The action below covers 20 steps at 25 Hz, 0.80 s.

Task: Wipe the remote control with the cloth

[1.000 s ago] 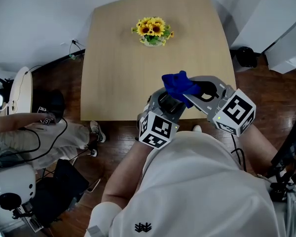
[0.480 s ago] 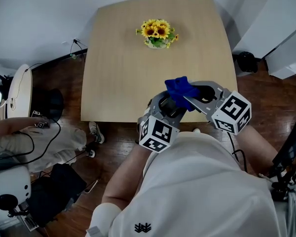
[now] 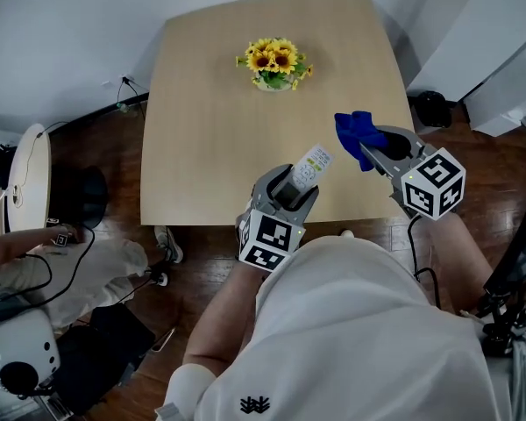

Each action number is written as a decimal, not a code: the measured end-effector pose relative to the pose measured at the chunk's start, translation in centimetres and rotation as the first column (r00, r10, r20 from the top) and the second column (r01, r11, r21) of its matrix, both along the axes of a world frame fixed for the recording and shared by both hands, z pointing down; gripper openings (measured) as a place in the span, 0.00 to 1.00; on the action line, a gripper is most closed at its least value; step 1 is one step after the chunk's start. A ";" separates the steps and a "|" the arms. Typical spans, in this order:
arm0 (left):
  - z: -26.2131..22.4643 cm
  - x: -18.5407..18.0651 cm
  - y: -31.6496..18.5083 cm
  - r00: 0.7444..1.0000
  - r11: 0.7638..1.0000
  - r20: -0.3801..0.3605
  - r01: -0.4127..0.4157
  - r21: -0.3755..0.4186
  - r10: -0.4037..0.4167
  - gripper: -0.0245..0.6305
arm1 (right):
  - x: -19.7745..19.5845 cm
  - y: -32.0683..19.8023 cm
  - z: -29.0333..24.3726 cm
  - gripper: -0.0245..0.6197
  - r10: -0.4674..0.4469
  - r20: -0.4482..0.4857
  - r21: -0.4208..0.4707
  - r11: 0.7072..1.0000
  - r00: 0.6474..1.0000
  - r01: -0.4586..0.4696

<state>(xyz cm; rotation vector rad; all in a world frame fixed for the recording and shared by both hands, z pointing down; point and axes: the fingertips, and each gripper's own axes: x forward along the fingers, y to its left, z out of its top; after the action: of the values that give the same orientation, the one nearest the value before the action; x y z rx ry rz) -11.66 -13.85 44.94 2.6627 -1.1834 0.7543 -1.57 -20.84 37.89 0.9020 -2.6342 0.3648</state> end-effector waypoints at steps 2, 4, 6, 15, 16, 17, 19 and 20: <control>1.1 -1.2 -0.7 0.999 0.998 -0.007 0.049 -0.027 -0.049 0.46 | 1.0 -0.2 0.6 0.17 0.034 -0.005 -0.015 0.999 0.999 -0.035; 2.3 -2.5 -1.7 0.994 0.992 -0.015 0.110 -0.060 -0.112 0.46 | 1.9 -0.3 1.2 0.17 0.060 -0.012 -0.031 0.998 0.998 -0.060; 3.7 -3.6 -2.4 0.984 0.980 -0.030 0.171 -0.098 -0.175 0.46 | 2.7 0.0 2.0 0.17 0.083 -0.027 -0.043 0.996 0.996 -0.084; 11.6 -6.9 -4.0 0.905 0.883 -0.074 0.388 -0.265 -0.420 0.46 | 5.3 3.4 5.1 0.17 0.172 -0.045 -0.105 0.979 0.984 -0.176; 12.4 -7.3 -4.2 0.893 0.869 -0.070 0.410 -0.278 -0.444 0.46 | 5.5 3.6 5.2 0.17 0.177 -0.047 -0.108 0.978 0.983 -0.181; 13.3 -7.3 -4.3 0.886 0.857 -0.061 0.425 -0.292 -0.460 0.46 | 5.8 3.8 5.2 0.17 0.182 -0.048 -0.111 0.976 0.982 -0.186; 15.2 -6.9 -4.2 0.886 0.844 -0.027 0.431 -0.318 -0.463 0.46 | 6.6 4.3 5.3 0.17 0.194 -0.045 -0.117 0.973 0.980 -0.198; 16.0 -6.5 -4.1 0.890 0.842 -0.005 0.430 -0.327 -0.456 0.46 | 7.1 4.5 5.3 0.17 0.202 -0.041 -0.119 0.971 0.979 -0.205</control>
<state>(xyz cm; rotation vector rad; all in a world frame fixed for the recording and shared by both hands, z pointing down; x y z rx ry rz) -18.17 -17.99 60.93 2.0266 -1.4409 0.6732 5.57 -16.33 43.17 1.1302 -2.4678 0.5543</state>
